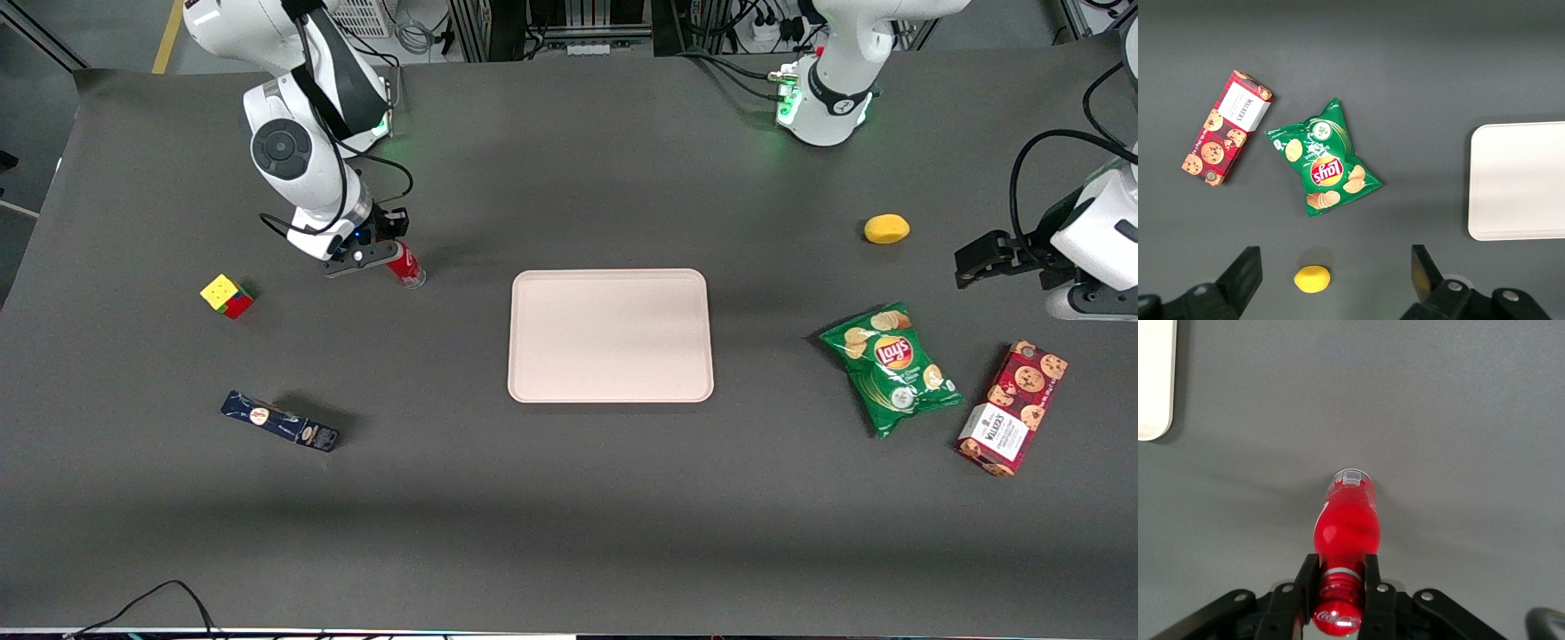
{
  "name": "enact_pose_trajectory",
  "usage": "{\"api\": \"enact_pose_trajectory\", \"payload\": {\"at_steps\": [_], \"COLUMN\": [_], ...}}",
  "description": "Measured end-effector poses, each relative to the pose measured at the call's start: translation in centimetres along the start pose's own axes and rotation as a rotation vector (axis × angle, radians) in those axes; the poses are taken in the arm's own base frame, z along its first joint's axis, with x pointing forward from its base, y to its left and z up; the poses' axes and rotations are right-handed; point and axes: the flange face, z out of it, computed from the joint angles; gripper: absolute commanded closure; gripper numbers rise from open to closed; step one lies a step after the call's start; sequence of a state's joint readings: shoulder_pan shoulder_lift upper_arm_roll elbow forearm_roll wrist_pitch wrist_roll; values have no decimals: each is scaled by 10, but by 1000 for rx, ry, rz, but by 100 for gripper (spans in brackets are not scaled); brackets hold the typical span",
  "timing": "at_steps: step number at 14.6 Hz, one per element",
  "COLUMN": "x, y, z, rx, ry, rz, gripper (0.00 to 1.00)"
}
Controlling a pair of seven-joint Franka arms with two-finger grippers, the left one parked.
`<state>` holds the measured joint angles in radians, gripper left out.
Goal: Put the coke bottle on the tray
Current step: 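Lift the bottle with the right gripper and carry it over the tray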
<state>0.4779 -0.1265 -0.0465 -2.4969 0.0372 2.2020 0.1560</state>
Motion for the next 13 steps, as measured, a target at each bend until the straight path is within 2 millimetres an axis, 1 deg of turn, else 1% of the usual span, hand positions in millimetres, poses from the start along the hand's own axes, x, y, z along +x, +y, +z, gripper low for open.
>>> {"api": "enact_pose_trajectory", "payload": {"at_steps": [4,5,6,7,8,11,13], "x": [1,4,7,12,18,29,31], "y": [-6,-8,-9,-11,-13,-15,-16], "z": [-3,-10,-21,-39,-63,-142,-181], "rx": [-2,-2,-3,-5,-5,1,16], "ry": [8,10,0,-15,-25,-18,-5], "rz": [-13,-15,-15,-16,-15,-12,-6], "gripper": [100,100,100,100,100,100,100]}}
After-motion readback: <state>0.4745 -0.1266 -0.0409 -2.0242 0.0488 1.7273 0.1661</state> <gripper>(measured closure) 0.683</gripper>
